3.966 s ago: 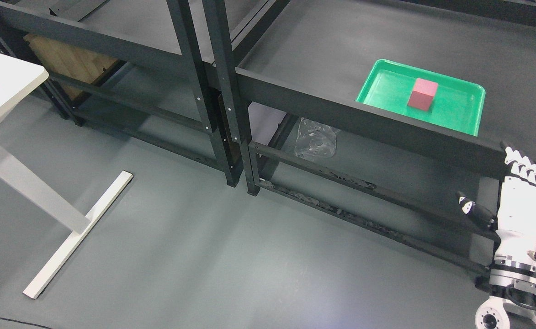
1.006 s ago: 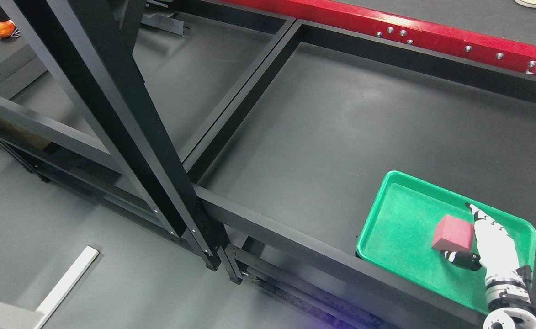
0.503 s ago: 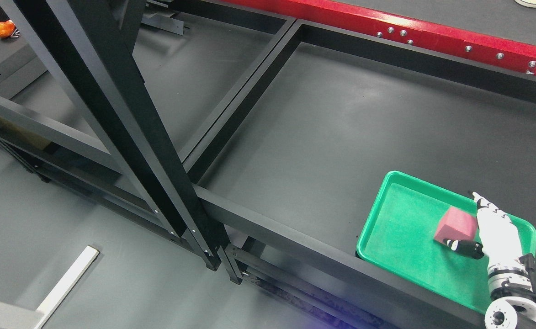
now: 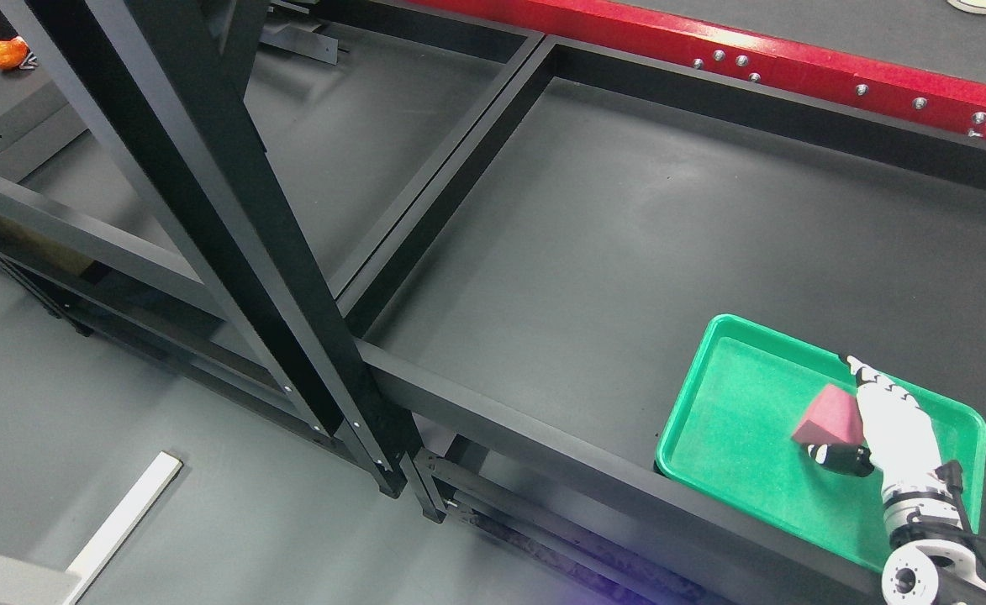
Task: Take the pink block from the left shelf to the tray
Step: 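Close the right hand fingers around the pink cube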
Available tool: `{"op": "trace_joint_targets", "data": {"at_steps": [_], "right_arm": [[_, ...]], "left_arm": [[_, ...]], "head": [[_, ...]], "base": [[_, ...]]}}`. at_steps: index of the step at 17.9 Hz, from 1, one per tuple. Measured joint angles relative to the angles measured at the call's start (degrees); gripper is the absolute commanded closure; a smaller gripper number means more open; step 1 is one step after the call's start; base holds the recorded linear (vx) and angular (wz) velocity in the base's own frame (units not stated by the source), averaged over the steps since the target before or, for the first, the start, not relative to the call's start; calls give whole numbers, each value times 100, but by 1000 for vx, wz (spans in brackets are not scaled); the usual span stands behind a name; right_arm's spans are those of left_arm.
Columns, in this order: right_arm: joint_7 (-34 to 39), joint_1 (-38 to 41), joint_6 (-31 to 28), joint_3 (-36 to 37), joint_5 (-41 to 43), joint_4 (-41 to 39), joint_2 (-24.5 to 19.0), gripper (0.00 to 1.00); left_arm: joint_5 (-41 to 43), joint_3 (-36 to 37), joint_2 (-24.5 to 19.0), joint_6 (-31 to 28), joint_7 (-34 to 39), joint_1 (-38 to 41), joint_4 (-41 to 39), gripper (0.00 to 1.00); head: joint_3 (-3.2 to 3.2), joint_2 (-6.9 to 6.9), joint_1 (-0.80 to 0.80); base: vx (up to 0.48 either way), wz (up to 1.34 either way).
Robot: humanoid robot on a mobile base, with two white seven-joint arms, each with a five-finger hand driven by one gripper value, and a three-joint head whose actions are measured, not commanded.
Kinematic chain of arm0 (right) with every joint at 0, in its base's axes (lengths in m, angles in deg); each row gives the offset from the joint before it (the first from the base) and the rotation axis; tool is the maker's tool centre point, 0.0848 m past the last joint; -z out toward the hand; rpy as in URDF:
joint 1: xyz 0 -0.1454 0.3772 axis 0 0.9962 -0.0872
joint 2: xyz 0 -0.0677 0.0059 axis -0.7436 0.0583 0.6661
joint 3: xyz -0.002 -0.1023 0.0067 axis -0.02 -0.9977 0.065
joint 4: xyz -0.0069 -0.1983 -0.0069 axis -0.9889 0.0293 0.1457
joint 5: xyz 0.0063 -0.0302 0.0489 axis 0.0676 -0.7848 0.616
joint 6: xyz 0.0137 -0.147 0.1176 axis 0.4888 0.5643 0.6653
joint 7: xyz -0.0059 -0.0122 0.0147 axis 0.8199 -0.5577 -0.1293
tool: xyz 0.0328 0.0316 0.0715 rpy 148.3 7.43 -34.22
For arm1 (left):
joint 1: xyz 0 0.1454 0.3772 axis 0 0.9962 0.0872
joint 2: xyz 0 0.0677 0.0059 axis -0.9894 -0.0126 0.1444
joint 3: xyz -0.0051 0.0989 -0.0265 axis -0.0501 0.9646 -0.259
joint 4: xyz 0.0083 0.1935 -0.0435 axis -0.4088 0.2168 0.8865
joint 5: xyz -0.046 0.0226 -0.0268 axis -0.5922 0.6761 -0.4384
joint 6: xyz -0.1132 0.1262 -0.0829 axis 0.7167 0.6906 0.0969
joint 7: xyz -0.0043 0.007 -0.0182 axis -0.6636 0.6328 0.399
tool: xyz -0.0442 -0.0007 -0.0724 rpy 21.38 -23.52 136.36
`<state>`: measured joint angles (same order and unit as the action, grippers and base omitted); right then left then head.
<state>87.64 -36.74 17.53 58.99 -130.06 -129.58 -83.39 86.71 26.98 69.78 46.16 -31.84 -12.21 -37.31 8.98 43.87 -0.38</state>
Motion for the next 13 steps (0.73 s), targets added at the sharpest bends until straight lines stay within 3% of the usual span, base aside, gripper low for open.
{"op": "trace_joint_targets", "data": {"at_steps": [3,6,13], "right_arm": [[4,-25,2,-59,1,109,29,2],[5,-44,17,-106,3,207,54,10],[-40,-57,-9,-128,2,363,89,51]], "left_arm": [[0,0,0,0,0,0,0,0],[0,0,0,0,0,-1,0,0],[0,0,0,0,0,-2,0,0]], "head": [[0,0,0],[0,0,0],[0,0,0]], "base": [[0,0],[0,0],[0,0]]}}
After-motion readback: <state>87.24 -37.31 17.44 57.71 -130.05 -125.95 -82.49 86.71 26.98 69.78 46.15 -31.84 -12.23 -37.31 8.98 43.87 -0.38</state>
